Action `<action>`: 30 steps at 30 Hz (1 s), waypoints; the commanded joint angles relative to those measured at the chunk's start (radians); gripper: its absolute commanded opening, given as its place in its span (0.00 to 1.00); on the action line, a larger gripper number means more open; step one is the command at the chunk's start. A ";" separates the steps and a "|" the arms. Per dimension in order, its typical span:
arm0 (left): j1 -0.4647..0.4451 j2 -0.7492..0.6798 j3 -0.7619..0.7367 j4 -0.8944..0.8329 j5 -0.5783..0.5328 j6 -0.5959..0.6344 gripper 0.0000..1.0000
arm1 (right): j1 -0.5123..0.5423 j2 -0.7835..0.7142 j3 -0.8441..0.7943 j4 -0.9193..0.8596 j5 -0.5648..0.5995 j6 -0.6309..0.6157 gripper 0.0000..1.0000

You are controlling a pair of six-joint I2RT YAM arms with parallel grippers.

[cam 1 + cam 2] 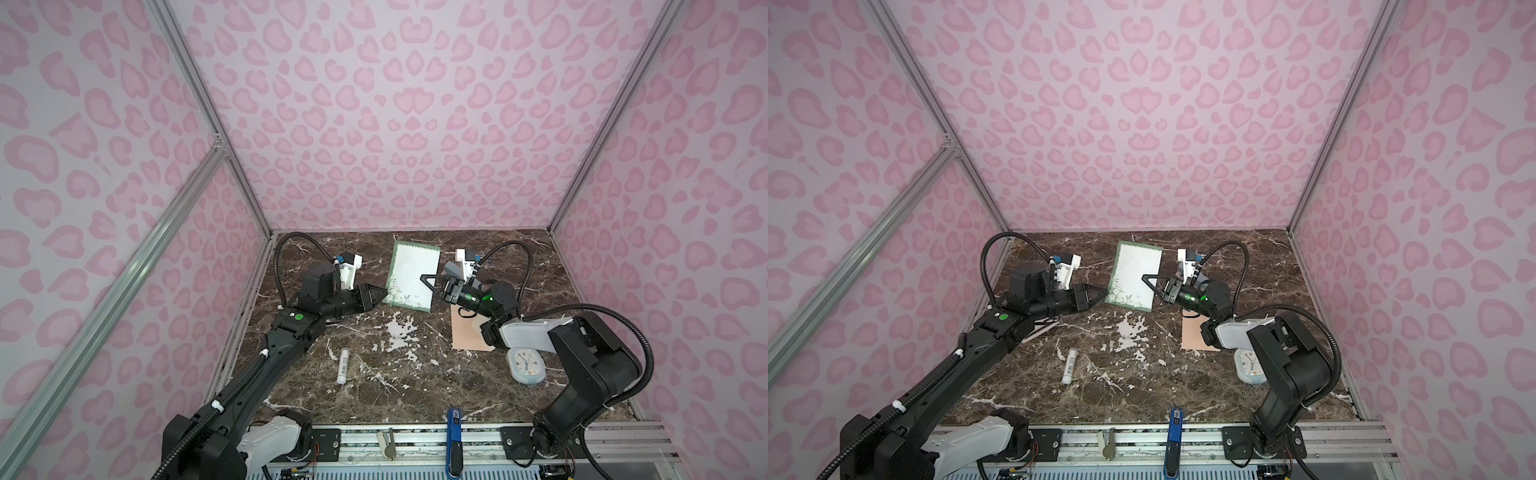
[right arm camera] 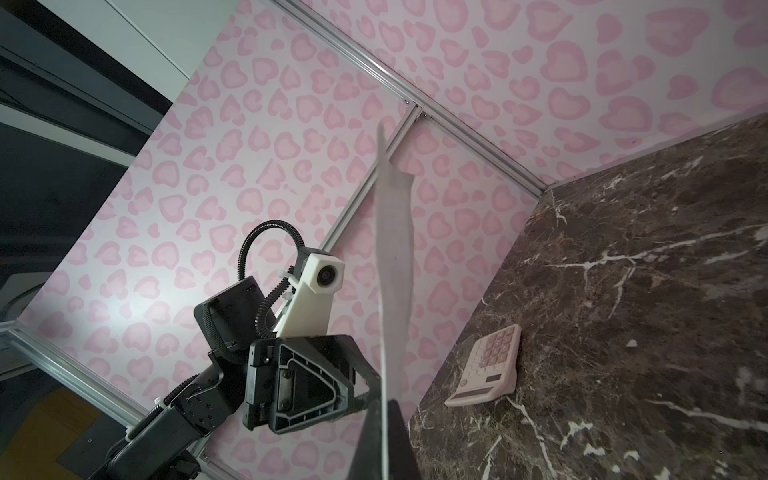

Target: Place the letter into the envelope and seal it

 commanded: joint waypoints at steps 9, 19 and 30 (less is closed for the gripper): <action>0.019 -0.070 0.099 -0.205 -0.122 0.156 0.71 | 0.012 -0.214 0.085 -0.672 -0.038 -0.511 0.00; -0.004 -0.251 0.057 -0.187 -0.200 0.418 0.79 | 0.082 -0.353 0.258 -1.440 0.126 -1.110 0.00; -0.030 -0.390 -0.085 -0.037 -0.121 0.629 0.98 | 0.167 -0.385 0.339 -1.657 0.248 -1.381 0.00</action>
